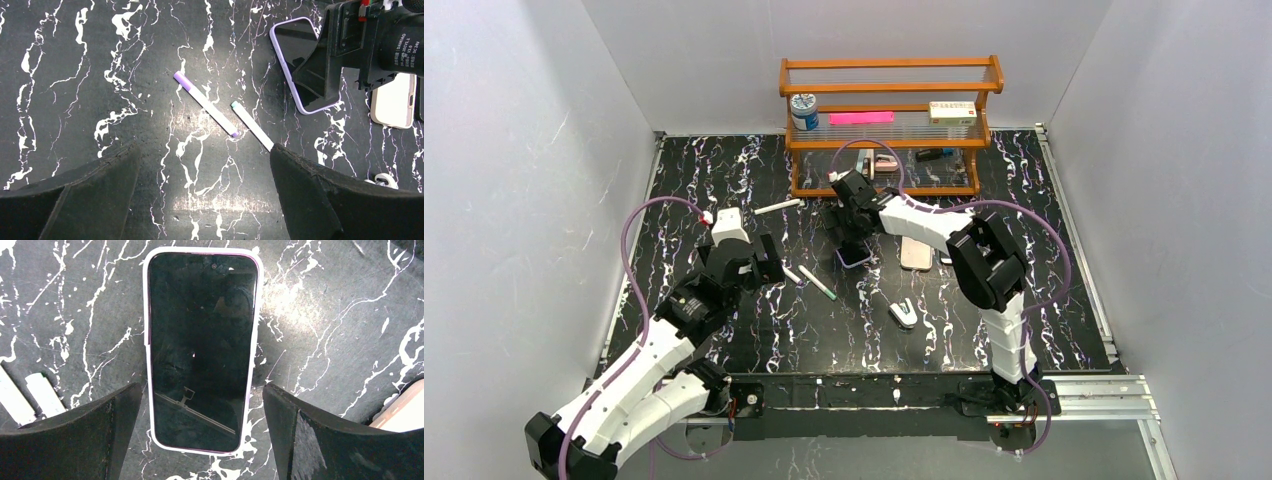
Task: Take the phone out of the phone case
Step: Pick up the phone at the center of the board.
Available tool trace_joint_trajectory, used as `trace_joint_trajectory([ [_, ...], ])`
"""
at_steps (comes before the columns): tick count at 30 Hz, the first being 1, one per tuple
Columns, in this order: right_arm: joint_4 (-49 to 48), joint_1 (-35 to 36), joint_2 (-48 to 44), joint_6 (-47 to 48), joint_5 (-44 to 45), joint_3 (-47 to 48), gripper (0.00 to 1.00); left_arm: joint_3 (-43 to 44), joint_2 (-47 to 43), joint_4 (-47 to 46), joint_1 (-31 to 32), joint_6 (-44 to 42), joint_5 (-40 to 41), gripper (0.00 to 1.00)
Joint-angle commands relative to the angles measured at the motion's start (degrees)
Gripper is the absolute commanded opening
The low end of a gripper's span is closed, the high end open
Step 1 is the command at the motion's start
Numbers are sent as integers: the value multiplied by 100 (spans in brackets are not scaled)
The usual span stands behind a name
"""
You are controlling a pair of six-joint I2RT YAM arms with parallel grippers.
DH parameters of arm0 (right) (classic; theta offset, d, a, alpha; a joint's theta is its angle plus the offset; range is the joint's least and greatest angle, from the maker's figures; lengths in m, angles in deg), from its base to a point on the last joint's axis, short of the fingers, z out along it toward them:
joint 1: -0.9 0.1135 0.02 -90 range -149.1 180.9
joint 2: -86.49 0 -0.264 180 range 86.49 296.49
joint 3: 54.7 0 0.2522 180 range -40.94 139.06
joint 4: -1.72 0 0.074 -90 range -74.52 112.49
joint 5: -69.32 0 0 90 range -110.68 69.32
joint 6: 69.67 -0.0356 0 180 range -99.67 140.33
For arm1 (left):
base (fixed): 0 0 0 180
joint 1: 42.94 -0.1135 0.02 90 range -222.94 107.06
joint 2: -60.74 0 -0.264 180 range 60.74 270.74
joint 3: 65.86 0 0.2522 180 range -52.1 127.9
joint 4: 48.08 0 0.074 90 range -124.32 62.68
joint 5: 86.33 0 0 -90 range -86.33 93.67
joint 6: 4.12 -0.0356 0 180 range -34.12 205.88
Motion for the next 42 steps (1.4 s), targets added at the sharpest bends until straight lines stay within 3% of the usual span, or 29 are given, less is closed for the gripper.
trace_joint_trajectory([
  [1,165,53,201,164,71,266,99,-165,69,19,-56,217,-54,98],
  [13,532,200,516,214,228,362,99,-262,313,-114,-136,593,-456,98],
  [16,739,200,566,191,347,385,93,-229,418,-141,-153,686,-522,98],
  [25,809,191,340,-114,61,287,48,-185,814,-430,-245,1057,-865,98],
  [32,-72,157,-438,-434,-695,-507,2,37,1254,-733,-375,1423,-1241,98],
  [42,-1663,-63,-1371,-1177,-2109,-1694,1,339,1916,-1159,-550,2221,-1952,98],
])
